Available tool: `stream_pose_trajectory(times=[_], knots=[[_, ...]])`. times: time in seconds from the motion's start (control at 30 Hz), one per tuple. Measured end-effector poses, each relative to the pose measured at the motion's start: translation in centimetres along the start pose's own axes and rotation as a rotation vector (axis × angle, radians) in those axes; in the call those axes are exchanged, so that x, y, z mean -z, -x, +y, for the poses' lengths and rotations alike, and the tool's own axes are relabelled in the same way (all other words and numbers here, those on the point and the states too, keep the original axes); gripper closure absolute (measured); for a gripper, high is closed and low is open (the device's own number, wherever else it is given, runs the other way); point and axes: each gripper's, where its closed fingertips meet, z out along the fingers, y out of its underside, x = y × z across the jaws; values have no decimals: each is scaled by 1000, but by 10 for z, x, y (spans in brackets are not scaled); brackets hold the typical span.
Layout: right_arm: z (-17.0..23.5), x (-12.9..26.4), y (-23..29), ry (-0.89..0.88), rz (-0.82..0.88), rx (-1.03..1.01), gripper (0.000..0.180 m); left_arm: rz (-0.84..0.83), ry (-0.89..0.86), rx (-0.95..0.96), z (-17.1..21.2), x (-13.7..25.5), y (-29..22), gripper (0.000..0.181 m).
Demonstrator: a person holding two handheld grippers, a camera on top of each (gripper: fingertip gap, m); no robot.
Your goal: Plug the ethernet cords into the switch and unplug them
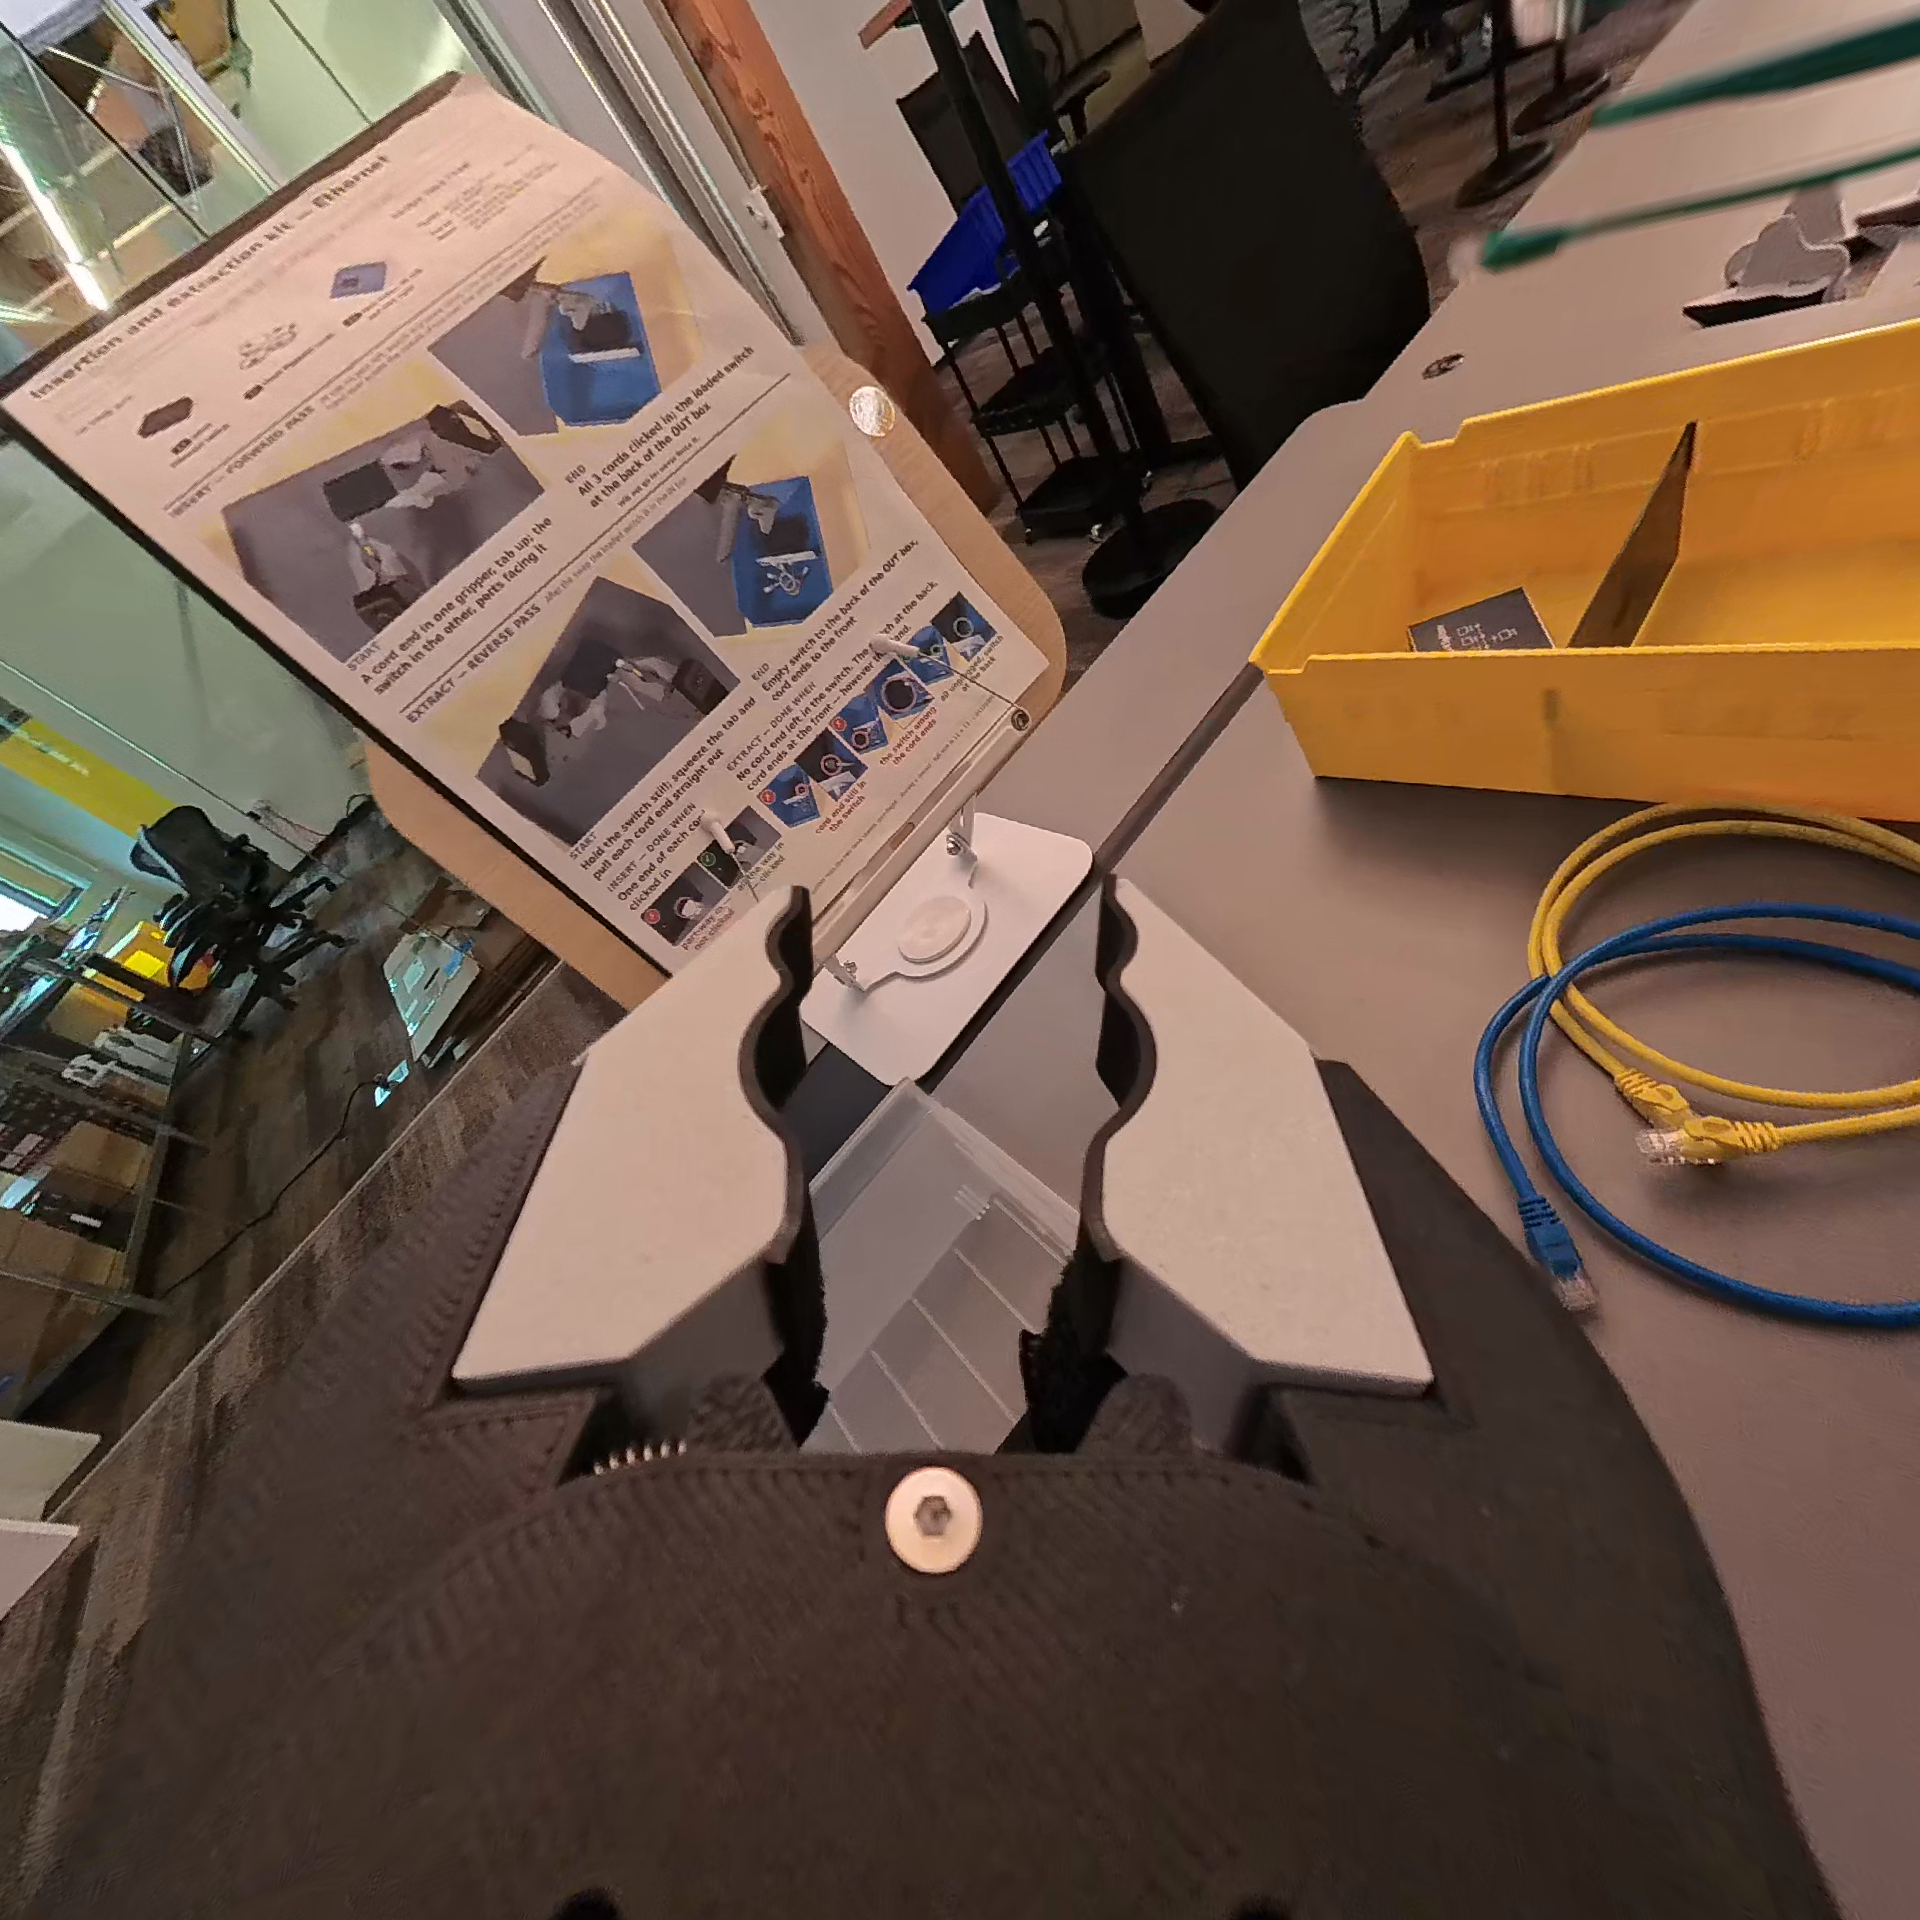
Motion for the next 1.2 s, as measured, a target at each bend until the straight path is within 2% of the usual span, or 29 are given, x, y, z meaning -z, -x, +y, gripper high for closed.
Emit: stream_pose_trajectory(times=[0.1, 0.3, 0.47, 0.6, 0.7, 0.9, 1.03, 1.2], knots=[[43, -12, 16, 205, -115, -63, 176, 10, 9, -10, 0, -3, -4, 126], [102, -24, 40, 491, -279, -173, 176, 17, 20, -12, 2, -5, -7, 126], [107, -15, 52, 528, -319, -221, 175, 18, 27, -13, 3, -6, -7, 127], [98, -3, 55, 520, -251, -202, 175, 20, 38, -16, 6, -9, -8, 127], [108, -2, 59, 591, -246, -168, 176, 23, 43, -21, 6, -10, -10, 127], [142, -48, 43, 701, -348, -155, 175, 34, 50, -41, 4, -10, -17, 127], [159, -81, 57, 724, -533, -162, 175, 33, 39, -37, 2, -9, -16, 127], [173, -102, 78, 813, -680, -211, 172, 35, 38, -37, 2, -9, -16, 127]])
